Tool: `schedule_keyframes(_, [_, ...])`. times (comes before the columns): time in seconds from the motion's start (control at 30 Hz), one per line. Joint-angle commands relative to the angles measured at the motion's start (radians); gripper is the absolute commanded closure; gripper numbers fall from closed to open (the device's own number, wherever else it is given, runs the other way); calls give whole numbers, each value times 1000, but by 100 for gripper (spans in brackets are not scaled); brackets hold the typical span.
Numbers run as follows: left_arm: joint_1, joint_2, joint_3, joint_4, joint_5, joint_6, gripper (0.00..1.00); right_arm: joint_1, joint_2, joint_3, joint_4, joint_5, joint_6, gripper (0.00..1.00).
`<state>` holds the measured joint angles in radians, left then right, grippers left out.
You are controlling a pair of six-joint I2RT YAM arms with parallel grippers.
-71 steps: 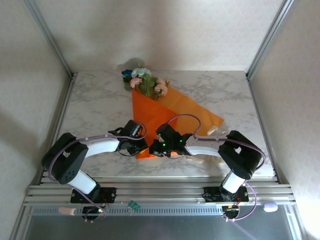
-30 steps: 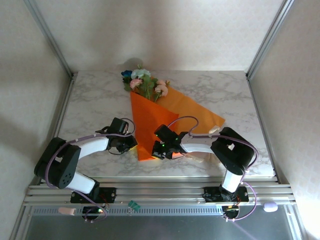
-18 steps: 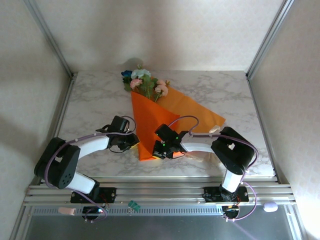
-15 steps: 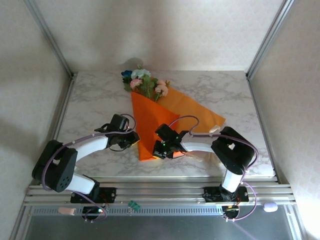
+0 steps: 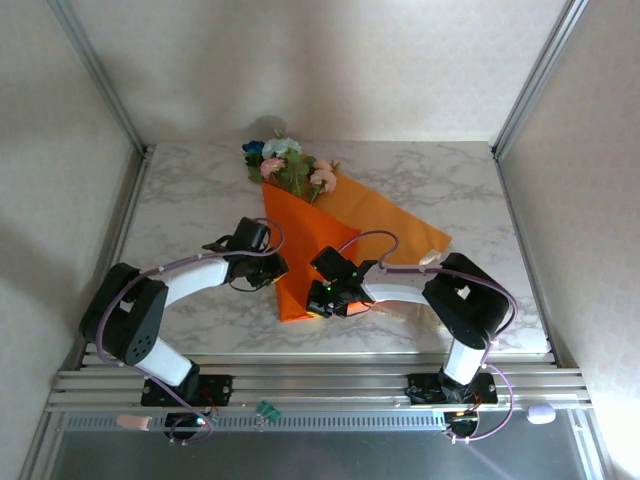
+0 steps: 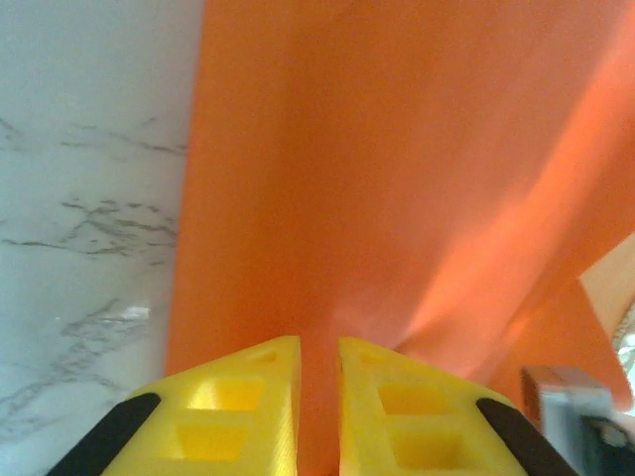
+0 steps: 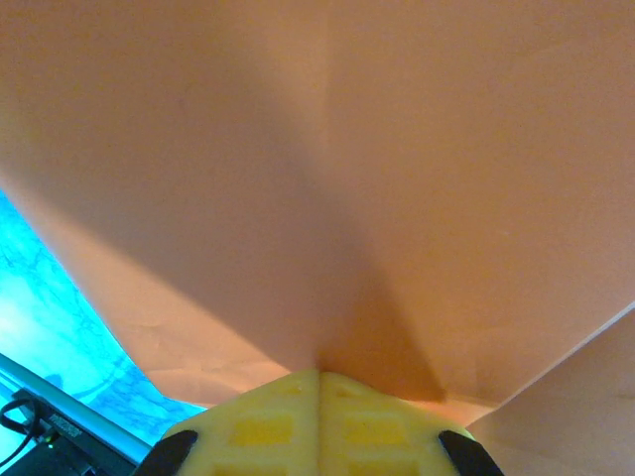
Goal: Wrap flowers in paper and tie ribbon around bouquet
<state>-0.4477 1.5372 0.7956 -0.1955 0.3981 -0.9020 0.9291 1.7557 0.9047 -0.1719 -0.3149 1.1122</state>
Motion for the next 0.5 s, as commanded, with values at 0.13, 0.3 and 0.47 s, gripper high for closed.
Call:
schedule_keyframes(0.13, [-16,-97,-64,-36,22,-154,90,-16,22,-4,-153,56,-20,100])
schedule_keyframes(0.3, [-25,-49,-121,57,110,-189,92,-15,19,7,-165,59,-29,100])
schedule_keyframes(0.47, [-17,57,-81,72,85,-145,92,-14,25,11,-168,58,-32,100])
